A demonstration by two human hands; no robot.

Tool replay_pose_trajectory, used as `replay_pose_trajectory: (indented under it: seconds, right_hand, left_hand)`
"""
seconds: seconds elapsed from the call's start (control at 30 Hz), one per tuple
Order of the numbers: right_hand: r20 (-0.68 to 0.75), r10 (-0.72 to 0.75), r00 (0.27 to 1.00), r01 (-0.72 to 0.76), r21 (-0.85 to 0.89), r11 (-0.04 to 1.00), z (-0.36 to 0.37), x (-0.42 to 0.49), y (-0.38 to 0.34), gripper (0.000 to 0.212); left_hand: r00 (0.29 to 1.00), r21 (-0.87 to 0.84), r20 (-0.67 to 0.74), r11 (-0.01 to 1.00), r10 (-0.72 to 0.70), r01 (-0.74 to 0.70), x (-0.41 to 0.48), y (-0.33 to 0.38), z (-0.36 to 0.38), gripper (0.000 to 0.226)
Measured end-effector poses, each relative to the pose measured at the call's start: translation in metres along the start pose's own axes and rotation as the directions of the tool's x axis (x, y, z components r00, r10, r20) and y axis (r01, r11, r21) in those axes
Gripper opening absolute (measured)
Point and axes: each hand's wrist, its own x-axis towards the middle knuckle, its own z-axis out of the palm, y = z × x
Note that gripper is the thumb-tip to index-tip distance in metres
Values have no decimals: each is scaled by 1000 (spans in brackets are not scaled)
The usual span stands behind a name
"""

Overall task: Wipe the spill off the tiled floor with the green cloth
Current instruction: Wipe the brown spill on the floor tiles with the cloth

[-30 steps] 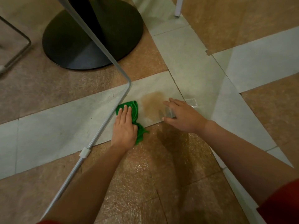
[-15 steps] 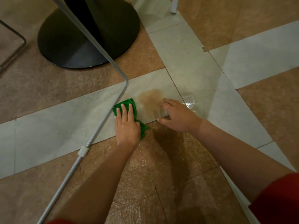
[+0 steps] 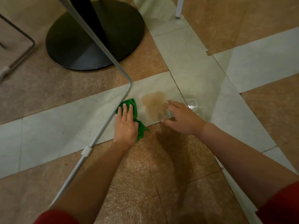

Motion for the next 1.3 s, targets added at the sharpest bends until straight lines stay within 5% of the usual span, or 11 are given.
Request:
replay_pose_trajectory:
  seconds: [0.23,0.5,0.73,0.93,1.17,1.3]
  right_hand:
    - [-12,-32,999,32,-32,999,-2,10,-6,66]
    - [-34,-10,999,8,-74,997,-4,12,-1,66]
    - [-70,5,998,-13,-124,992,-2,23,5,74]
    - [-120,41,992,-52,-84,995,-7,24,17,76]
    - [-115,34,993,-40,-53,998,-3,28,19,75]
    - [-153,38,987,-44,-40,998,-8,27,27,74]
  left_hand:
    - [959,56,79,959,274,-279,-29,-3,0,66]
    - [993,-4,86,996,84,-84,27,16,-3,65]
    - [976,-55,51,977,210,-207,17,5,1,68]
    - [1000,-152,-14,988,-24,22,43,22,2,67]
    - [984,-126,7,977,177,-174,33,17,6,67]
    - [991,-86,49,989,125,-120,54,19,1,66]
